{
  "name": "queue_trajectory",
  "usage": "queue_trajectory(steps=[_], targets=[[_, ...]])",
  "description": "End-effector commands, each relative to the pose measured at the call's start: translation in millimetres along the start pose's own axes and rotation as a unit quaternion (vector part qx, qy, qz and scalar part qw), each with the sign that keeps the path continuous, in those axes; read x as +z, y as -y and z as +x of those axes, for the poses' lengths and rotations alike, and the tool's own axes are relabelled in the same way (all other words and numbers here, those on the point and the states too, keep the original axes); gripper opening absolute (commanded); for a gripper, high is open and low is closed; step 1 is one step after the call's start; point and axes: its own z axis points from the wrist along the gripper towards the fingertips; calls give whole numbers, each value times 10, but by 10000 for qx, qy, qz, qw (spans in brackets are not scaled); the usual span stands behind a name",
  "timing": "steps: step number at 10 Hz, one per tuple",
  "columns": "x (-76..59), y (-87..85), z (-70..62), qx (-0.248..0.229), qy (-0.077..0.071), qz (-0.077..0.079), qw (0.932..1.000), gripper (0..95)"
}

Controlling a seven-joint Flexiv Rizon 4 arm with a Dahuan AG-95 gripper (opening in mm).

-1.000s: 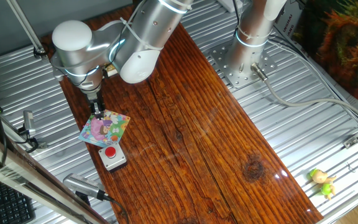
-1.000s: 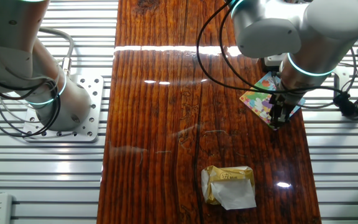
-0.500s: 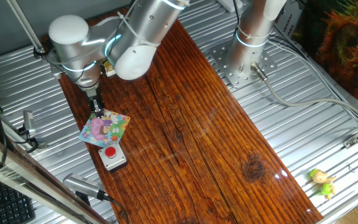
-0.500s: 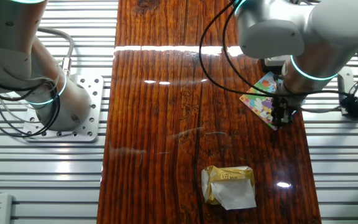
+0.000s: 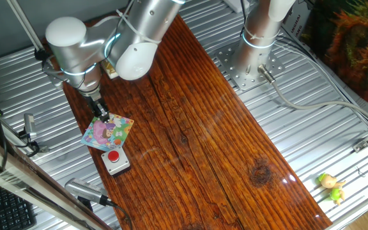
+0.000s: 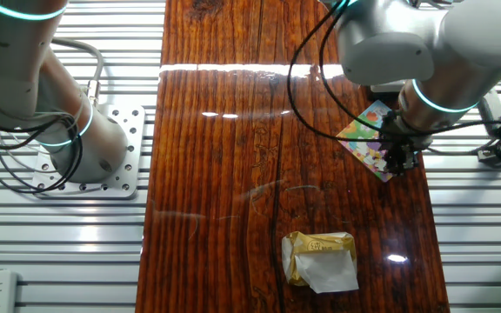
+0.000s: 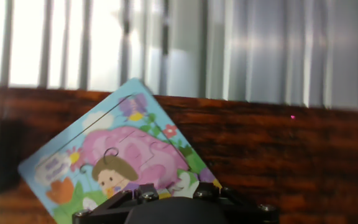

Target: Assemble one piece of a puzzle

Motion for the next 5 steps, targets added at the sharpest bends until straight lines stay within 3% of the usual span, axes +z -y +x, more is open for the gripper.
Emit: queue_trajectory(steps=[1,5], targets=[[-135,-24,-18,-897,-92,6,9959,380],[-177,-28,-18,-1392,-190,296,9896,380]])
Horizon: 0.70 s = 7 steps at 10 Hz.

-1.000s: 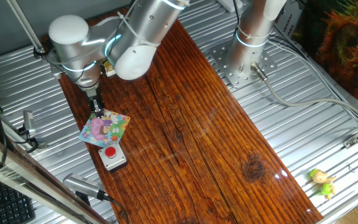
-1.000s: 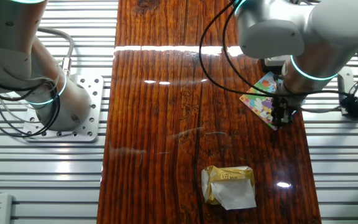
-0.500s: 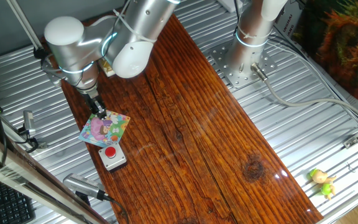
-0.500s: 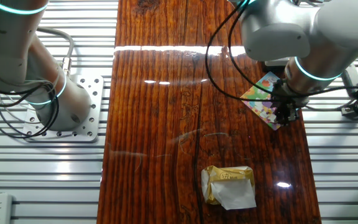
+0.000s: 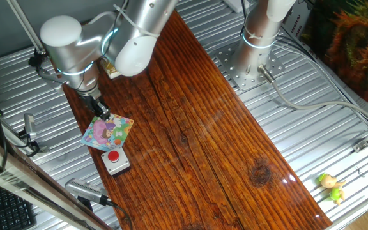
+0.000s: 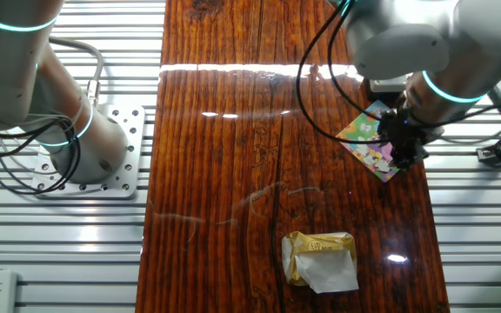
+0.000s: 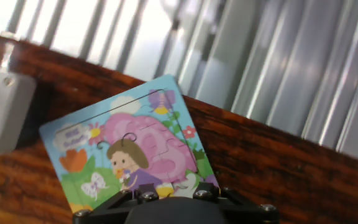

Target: Assemble one piece of a puzzle

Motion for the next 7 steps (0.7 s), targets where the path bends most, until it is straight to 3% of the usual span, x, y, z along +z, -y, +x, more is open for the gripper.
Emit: queue_trajectory(steps=[1,7], targets=[[-23,6,5,-514,-73,224,9984,380],[-24,8,9,-898,107,305,9954,380]])
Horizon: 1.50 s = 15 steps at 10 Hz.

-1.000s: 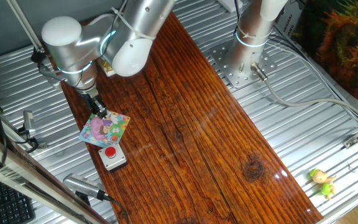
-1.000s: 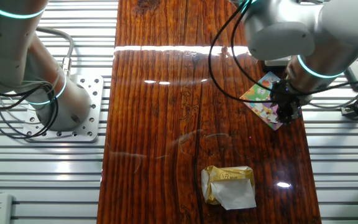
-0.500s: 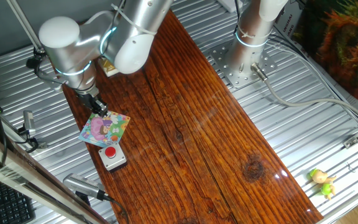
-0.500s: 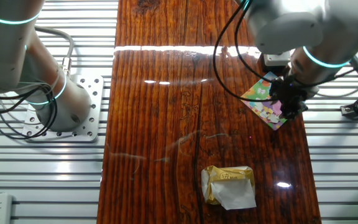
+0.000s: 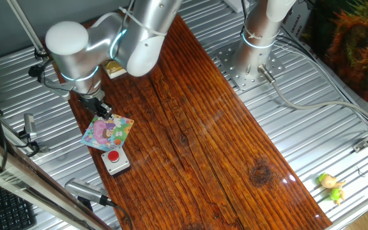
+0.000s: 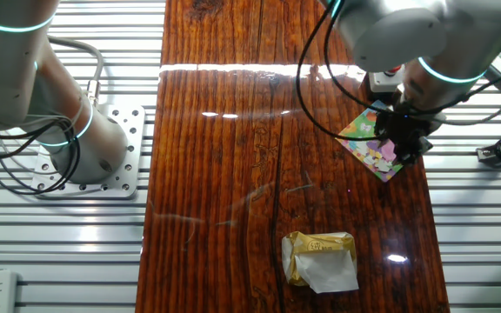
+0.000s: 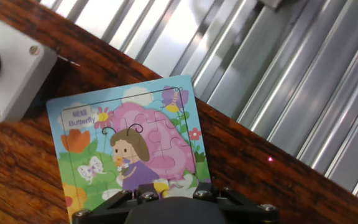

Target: Assemble one piece of a puzzle

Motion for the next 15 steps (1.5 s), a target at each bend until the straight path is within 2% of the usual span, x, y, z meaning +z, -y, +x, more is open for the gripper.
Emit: queue_trajectory(steps=[1,3,4,7,8,15], targets=[[5,7,-8,-132,69,-7,9999,380],[30,11,5,-125,73,21,9999,380],[50,18,14,-95,88,28,9999,570],[69,38,35,-79,92,28,9999,570],[83,60,59,-109,95,14,9999,380],[136,69,70,-411,166,-66,9990,380]])
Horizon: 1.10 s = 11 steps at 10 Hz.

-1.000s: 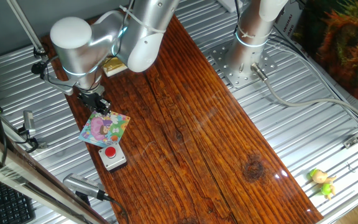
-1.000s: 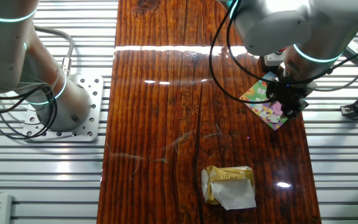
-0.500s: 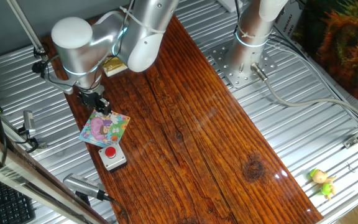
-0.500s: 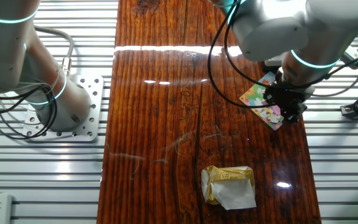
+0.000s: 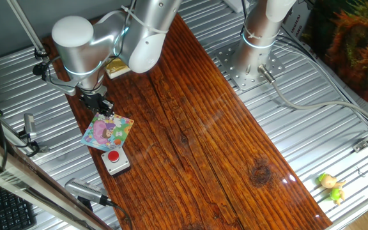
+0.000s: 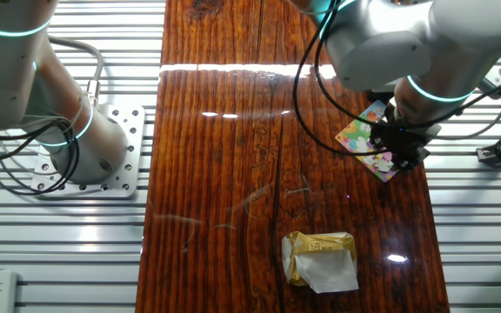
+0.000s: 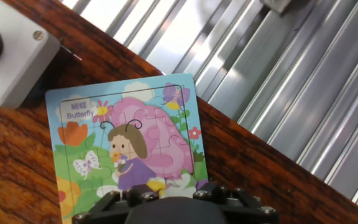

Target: Assemble one piece of a puzzle

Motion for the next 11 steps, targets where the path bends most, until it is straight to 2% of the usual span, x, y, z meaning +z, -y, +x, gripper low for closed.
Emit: queue_trajectory(steps=[1,5,9,11], targets=[[17,-2,1,-40,15,-6,10000,380],[35,-2,4,-125,56,-34,9999,380],[40,-2,5,-480,9,-33,9988,380],[40,0,6,-578,52,-55,9983,380]])
